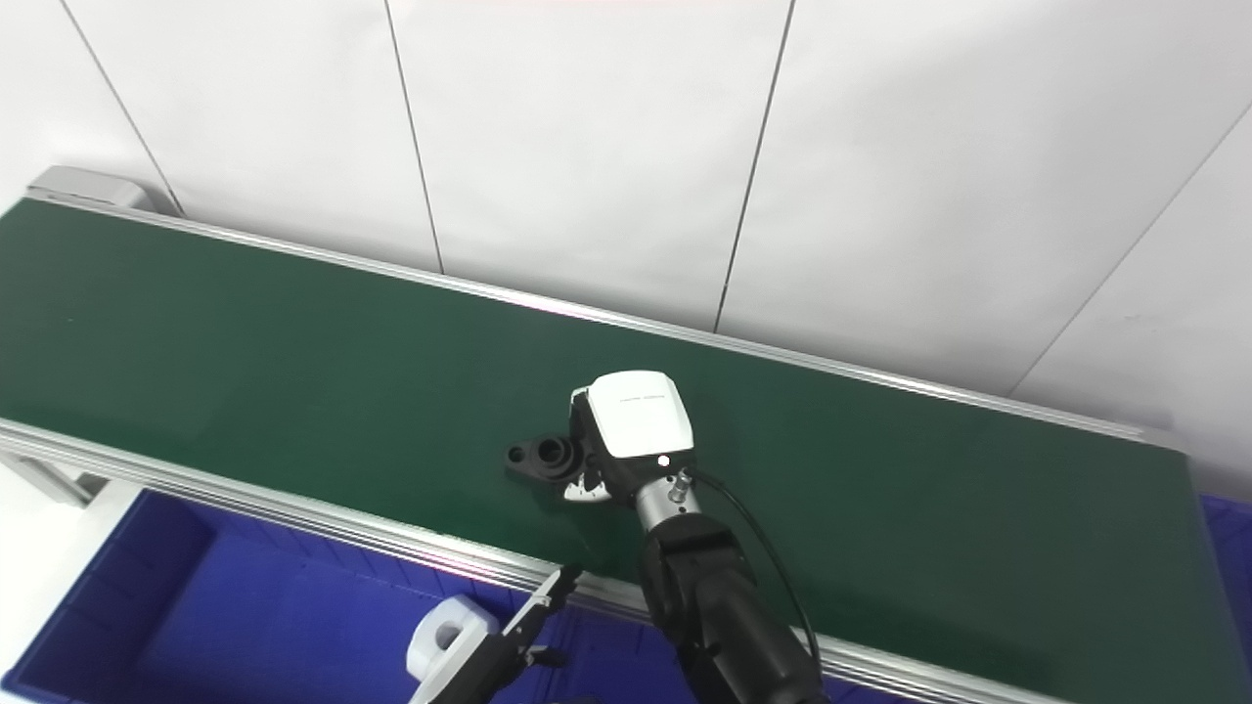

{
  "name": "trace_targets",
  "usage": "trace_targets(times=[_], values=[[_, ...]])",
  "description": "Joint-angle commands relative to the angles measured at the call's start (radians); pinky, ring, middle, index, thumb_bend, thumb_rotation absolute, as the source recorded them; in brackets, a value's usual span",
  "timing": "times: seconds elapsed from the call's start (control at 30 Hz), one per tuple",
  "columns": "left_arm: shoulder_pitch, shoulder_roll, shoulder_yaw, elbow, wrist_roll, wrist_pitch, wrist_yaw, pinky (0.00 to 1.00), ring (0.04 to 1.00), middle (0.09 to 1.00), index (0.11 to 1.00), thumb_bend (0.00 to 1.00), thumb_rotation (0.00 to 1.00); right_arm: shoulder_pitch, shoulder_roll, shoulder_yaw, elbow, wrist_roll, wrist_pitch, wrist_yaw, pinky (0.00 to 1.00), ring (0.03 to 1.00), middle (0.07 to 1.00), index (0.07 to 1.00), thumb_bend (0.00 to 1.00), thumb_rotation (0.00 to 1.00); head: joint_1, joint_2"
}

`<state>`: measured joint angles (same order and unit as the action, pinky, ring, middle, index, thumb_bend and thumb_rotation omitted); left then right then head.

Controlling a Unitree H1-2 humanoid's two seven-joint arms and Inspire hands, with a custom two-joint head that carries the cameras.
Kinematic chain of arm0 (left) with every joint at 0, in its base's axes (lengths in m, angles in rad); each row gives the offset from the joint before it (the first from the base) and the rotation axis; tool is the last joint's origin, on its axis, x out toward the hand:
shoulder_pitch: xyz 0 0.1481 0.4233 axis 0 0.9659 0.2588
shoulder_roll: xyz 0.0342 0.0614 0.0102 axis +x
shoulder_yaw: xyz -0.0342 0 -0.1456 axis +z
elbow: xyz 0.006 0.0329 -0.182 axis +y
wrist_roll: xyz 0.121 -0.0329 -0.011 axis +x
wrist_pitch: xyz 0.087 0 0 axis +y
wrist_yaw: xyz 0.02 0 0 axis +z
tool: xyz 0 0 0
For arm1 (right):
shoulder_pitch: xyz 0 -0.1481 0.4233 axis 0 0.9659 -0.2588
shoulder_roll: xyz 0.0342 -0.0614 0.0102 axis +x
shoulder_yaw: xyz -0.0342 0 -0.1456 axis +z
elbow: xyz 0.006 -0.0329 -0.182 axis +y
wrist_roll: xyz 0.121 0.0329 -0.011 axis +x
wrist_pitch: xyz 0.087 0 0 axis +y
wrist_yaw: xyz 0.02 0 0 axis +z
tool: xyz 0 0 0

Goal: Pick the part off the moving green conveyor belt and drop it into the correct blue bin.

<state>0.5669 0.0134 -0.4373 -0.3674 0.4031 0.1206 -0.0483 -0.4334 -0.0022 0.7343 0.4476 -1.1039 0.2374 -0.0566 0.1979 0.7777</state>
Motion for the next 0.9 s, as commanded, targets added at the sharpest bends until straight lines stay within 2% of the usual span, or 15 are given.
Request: trace_targets(times=[0.0,0.27,0.4,0.5,0.7,0.87], values=[[0.024,-0.047,-0.073,-0.029,0.007,-0.02,-0.001,0.81,1.0,1.0,1.0,0.78,0.8,0.044,-0.029,0.026,0.068,-0.024,0.054,0.063,0.09,0.155,0.239,0.479,0.52,0.12,-0.001,0.0],[0.017,-0.047,-0.068,-0.023,0.002,-0.015,-0.003,0.82,1.0,1.0,1.0,0.77,0.81,0.059,-0.04,0.012,0.044,-0.002,0.025,0.031,0.09,0.155,0.239,0.48,0.52,0.12,-0.017,-0.004],[0.015,-0.045,-0.062,-0.021,-0.007,-0.012,-0.006,0.82,1.0,1.0,1.0,0.76,0.82,0.079,-0.045,-0.016,-0.014,0.041,0.0,0.001,0.09,0.152,0.234,0.482,0.52,0.12,-0.034,-0.005],[0.011,-0.04,-0.056,-0.018,-0.013,-0.016,-0.006,0.82,1.0,1.0,1.0,0.76,0.82,0.088,-0.061,-0.022,-0.088,0.049,-0.01,0.001,0.1,0.161,0.245,0.485,0.51,0.12,-0.058,-0.01],[0.009,-0.025,-0.04,-0.027,-0.032,-0.008,-0.012,0.81,1.0,1.0,1.0,0.76,0.82,0.117,-0.111,-0.044,-0.286,0.046,-0.005,0.052,0.1,0.158,0.247,0.486,0.51,0.13,-0.106,-0.011],[0.013,0.001,-0.018,-0.047,-0.06,-0.002,-0.027,0.76,0.994,1.0,1.0,0.77,0.84,0.163,-0.157,-0.112,-0.466,0.052,0.0,0.095,0.1,0.161,0.252,0.485,0.51,0.13,-0.166,-0.006]])
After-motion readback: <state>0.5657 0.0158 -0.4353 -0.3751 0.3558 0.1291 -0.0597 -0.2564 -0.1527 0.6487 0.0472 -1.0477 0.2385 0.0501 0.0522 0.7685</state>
